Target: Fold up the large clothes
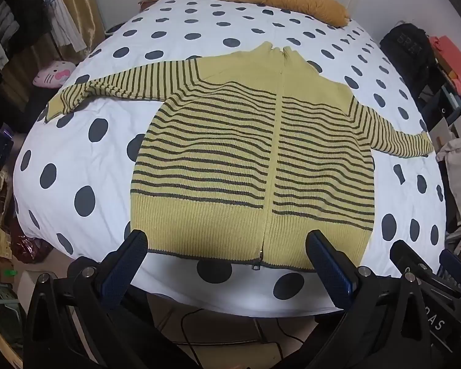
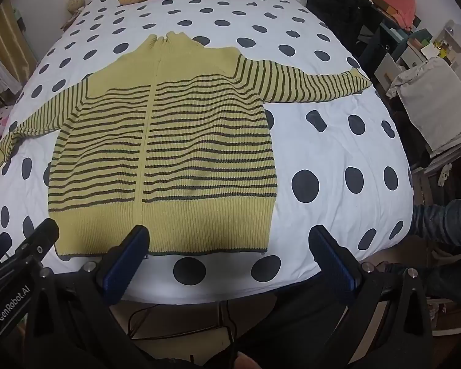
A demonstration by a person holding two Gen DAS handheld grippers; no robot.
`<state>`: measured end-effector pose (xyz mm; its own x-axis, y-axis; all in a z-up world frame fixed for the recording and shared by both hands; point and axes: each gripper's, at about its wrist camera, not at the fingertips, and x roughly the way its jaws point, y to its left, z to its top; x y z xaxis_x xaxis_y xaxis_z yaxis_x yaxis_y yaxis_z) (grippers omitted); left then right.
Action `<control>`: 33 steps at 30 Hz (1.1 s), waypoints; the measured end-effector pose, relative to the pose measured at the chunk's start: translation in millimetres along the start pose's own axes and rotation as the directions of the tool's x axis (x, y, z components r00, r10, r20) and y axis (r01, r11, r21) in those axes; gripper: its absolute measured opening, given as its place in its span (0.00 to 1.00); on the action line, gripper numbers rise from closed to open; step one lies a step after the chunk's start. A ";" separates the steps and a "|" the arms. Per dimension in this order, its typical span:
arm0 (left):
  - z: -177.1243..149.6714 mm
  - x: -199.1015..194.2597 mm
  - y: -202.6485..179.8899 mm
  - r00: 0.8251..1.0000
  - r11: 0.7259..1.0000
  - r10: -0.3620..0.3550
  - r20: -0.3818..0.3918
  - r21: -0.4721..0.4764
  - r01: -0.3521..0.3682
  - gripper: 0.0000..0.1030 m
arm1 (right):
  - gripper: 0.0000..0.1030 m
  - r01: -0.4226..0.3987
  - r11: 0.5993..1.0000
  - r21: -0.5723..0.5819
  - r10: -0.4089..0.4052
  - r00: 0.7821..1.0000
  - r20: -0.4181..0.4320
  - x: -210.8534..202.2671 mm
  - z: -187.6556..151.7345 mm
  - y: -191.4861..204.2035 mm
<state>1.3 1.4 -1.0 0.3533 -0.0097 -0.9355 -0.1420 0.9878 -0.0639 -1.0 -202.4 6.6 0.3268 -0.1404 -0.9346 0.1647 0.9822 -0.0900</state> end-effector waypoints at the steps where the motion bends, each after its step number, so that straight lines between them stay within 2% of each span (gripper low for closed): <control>1: 0.8 0.6 1.0 1.000 1.000 -0.007 -0.004 -0.004 0.007 1.00 | 1.00 -0.002 1.000 -0.001 0.002 1.000 0.002 0.0 -1.5 -0.6; 2: 4.1 1.4 -2.8 1.000 1.000 0.008 -0.011 -0.008 -0.008 1.00 | 1.00 -0.004 1.000 -0.001 0.004 1.000 0.004 0.1 -2.7 -0.8; 6: -0.9 -1.0 2.2 1.000 1.000 -0.017 0.009 -0.016 0.017 0.99 | 1.00 -0.019 1.000 0.002 0.019 1.000 -0.002 0.8 -7.6 -0.9; 8: -1.6 -1.2 1.6 1.000 1.000 -0.013 0.010 -0.014 0.013 0.99 | 1.00 -0.014 1.000 -0.001 0.014 1.000 -0.005 -2.4 3.5 -0.5; 13: -2.2 -2.4 -0.6 0.999 0.999 0.038 0.027 0.015 -0.038 0.99 | 1.00 -0.046 0.999 0.003 0.046 0.999 0.013 -3.3 2.1 1.9; 33: -2.8 -4.4 0.7 0.999 1.000 0.021 0.025 0.013 -0.021 0.99 | 1.00 -0.051 0.999 0.003 0.051 0.999 0.015 -4.5 -0.8 2.5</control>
<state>-3.0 1.7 2.1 0.3732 0.0144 -0.9276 -0.1373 0.9897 -0.0399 -2.8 -199.2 10.3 0.3488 -0.0917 -0.9327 0.1508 0.9877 -0.0407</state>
